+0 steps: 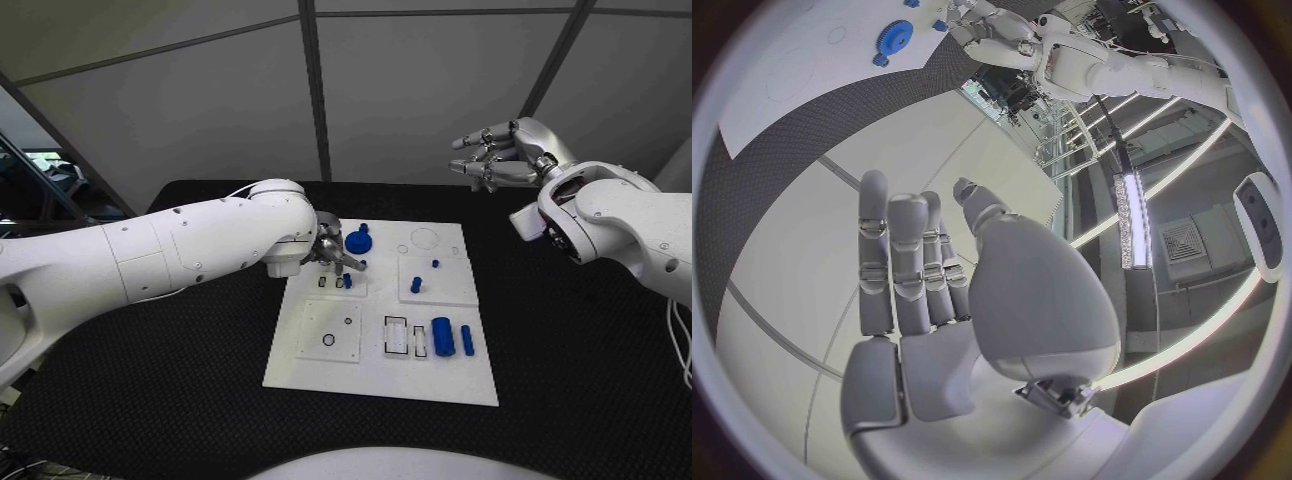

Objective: Assemble the parts on the task board

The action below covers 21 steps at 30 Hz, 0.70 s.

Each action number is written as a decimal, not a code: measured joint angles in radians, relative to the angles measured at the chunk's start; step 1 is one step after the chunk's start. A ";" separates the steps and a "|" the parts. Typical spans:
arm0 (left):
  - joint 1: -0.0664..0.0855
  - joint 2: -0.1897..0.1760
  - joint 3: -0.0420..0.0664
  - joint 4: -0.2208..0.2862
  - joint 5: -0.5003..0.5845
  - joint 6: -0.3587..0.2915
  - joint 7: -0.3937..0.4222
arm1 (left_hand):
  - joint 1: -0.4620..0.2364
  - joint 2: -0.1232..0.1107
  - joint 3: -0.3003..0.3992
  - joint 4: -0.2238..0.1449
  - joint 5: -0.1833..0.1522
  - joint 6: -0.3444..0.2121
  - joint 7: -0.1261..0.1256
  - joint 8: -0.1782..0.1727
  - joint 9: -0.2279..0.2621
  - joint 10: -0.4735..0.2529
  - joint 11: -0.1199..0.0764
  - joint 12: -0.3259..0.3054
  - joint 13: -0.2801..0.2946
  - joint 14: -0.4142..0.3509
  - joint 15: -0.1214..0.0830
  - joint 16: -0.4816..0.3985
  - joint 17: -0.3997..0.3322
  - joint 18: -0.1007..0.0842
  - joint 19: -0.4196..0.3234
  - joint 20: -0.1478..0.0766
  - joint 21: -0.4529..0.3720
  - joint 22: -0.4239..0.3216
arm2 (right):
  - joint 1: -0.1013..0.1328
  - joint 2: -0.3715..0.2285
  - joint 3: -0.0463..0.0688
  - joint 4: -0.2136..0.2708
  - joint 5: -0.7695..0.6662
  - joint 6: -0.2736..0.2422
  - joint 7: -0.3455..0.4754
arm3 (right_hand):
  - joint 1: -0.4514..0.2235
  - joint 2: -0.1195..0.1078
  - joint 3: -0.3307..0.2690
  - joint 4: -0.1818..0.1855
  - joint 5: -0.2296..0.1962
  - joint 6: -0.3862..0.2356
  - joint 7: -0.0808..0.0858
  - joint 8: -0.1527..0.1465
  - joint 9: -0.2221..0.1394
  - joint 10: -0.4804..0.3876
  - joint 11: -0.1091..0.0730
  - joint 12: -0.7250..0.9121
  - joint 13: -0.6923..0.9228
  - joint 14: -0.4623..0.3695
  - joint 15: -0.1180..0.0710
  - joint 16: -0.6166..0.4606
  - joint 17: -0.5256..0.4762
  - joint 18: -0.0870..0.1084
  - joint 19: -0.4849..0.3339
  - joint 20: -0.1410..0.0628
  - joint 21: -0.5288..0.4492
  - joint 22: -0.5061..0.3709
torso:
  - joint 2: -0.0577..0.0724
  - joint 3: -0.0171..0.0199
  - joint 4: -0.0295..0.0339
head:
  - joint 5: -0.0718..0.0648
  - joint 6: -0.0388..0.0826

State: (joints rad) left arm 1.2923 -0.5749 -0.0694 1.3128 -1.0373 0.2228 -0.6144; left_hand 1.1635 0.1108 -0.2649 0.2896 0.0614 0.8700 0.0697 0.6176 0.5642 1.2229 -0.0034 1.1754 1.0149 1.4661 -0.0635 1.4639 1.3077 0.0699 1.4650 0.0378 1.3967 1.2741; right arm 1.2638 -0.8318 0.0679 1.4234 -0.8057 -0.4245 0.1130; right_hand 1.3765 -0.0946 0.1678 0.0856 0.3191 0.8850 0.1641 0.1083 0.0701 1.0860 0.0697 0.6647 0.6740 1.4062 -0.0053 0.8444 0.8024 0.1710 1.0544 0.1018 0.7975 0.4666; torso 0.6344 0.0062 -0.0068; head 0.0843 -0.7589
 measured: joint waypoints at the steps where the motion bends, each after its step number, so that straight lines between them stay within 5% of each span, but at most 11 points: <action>1: 0.000 0.001 0.000 -0.002 0.000 0.003 0.000 | 0.000 0.000 0.000 0.000 0.000 0.000 0.000 0.000 0.001 0.000 0.000 0.000 0.000 0.000 0.000 0.000 0.000 0.000 0.000 0.000 0.000 0.000 | 0.000 0.000 0.000 0.000 0.000 0.000 0.000 | 0.000 0.000 0.000 0.000 0.000 0.000 0.000 0.000 0.000 0.000 0.000 0.000 0.000 0.000 0.000 0.000 0.000 0.000 0.002 -0.002 0.000 0.000 | 0.000 0.0000 0.0000 | 0.000 0.000; 21: 0.000 0.021 -0.010 -0.021 -0.001 0.046 -0.004 | 0.041 0.020 0.020 -0.011 0.004 -0.007 0.000 0.011 0.020 0.000 0.000 0.009 0.005 0.000 0.000 0.000 0.000 0.000 0.000 0.000 0.004 0.010 | 0.000 0.008 0.000 -0.006 0.000 0.003 0.000 | 0.000 0.000 0.005 0.000 0.009 0.000 0.000 0.000 0.000 0.000 0.000 0.000 -0.002 0.004 -0.004 -0.003 0.000 0.000 0.002 -0.002 -0.004 -0.002 | 0.000 0.0000 0.0017 | -0.002 -0.008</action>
State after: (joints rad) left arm 1.2921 -0.5543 -0.0794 1.2918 -1.0381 0.2690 -0.6179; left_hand 1.2050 0.1306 -0.2452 0.2786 0.0654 0.8627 0.0697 0.6283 0.5840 1.2228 -0.0034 1.1843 1.0194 1.4660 -0.0634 1.4639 1.3076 0.0699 1.4649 0.0378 1.4006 1.2845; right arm 1.2638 -0.8237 0.0678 1.4176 -0.8058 -0.4213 0.1130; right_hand 1.3765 -0.0946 0.1731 0.0860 0.3281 0.8850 0.1641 0.1084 0.0701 1.0860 0.0698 0.6648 0.6716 1.4099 -0.0091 0.8410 0.8024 0.1709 1.0564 0.0998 0.7933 0.4647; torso 0.6342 0.0062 -0.0051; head 0.0822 -0.7670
